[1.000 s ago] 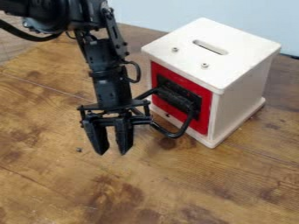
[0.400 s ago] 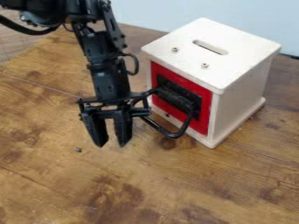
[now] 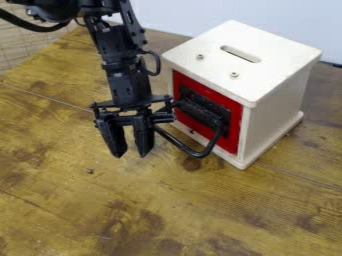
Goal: Close the drawer
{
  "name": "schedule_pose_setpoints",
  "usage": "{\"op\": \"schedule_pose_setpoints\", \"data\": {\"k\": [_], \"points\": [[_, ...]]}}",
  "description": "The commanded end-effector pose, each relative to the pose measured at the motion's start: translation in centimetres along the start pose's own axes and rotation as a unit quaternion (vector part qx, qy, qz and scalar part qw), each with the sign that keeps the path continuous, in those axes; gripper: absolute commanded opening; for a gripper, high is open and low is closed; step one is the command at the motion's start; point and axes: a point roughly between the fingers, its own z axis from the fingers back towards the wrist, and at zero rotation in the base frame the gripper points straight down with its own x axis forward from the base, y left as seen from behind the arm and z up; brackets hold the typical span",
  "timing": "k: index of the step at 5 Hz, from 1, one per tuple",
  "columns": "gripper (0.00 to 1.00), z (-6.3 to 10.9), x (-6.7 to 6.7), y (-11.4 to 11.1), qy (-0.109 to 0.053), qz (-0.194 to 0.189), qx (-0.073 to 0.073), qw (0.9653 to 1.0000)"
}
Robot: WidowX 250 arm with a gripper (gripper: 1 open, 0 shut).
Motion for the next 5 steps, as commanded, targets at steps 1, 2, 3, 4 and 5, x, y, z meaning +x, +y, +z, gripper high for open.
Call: {"op": "schedule_pose_setpoints", "data": {"k": [1,2,3,4,5], "points": [[1.0,1.7,0.3,-1.4,-0.037,-0.011,-0.006,0.9992],[1.0,1.4,-0.1,-2.2,-0.042,-0.014,-0.008,0.999],[1.0,1.2,-0.5,-2.9,-0.048,-0.019,-0.01,0.9986],[1.0,1.0,-0.5,-3.7,-0.054,-0.024,-0.011,0.9982],[1.0,0.9,-0.7,-4.6,-0.066,-0.026,-0.014,0.9974]]}}
